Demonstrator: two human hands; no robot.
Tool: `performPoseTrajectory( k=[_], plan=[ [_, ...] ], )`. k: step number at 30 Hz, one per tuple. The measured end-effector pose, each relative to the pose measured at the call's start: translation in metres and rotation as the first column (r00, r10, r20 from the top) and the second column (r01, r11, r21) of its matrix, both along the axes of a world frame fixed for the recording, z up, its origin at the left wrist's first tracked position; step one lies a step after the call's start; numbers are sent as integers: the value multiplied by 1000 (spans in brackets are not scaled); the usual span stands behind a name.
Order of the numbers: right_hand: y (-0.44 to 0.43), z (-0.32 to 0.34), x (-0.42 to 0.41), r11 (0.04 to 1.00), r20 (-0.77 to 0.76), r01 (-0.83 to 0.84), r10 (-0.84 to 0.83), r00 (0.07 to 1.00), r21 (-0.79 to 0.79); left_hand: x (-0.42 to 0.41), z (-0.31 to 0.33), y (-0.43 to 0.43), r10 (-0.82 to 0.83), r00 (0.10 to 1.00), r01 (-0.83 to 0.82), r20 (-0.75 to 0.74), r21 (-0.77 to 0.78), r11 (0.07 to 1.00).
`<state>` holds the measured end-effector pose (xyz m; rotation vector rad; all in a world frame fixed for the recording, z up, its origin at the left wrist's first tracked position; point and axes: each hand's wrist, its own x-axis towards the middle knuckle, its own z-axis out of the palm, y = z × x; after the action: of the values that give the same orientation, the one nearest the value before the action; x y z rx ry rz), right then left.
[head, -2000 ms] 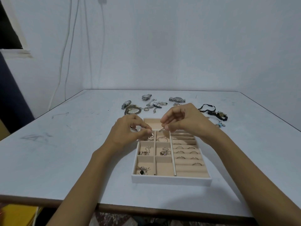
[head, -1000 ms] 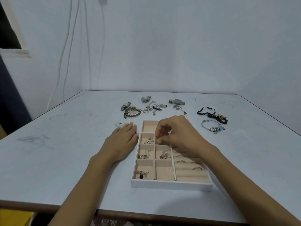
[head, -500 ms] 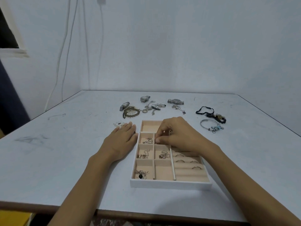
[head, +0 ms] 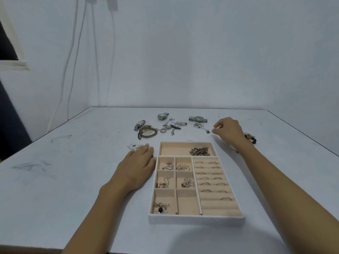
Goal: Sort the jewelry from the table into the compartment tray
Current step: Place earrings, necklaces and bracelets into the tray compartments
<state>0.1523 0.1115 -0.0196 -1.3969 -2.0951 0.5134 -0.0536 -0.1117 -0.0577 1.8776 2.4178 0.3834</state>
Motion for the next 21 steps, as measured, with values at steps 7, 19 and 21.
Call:
performPoseTrajectory(
  k=[7, 19, 21],
  plan=[
    [6, -11, -34, 986, 252, 68, -106, 962, 155, -2, -1, 3, 3, 1000, -3, 1, -10, 1000],
    [21, 8, -29, 965, -392, -156, 62, 918, -212, 6, 10, 2, 64, 992, -73, 106, 80, 994],
    [22, 21, -29, 934, -546, -189, -9, 838, -305, 8, 18, 5, 140, 958, -193, 249, 200, 961]
  ],
)
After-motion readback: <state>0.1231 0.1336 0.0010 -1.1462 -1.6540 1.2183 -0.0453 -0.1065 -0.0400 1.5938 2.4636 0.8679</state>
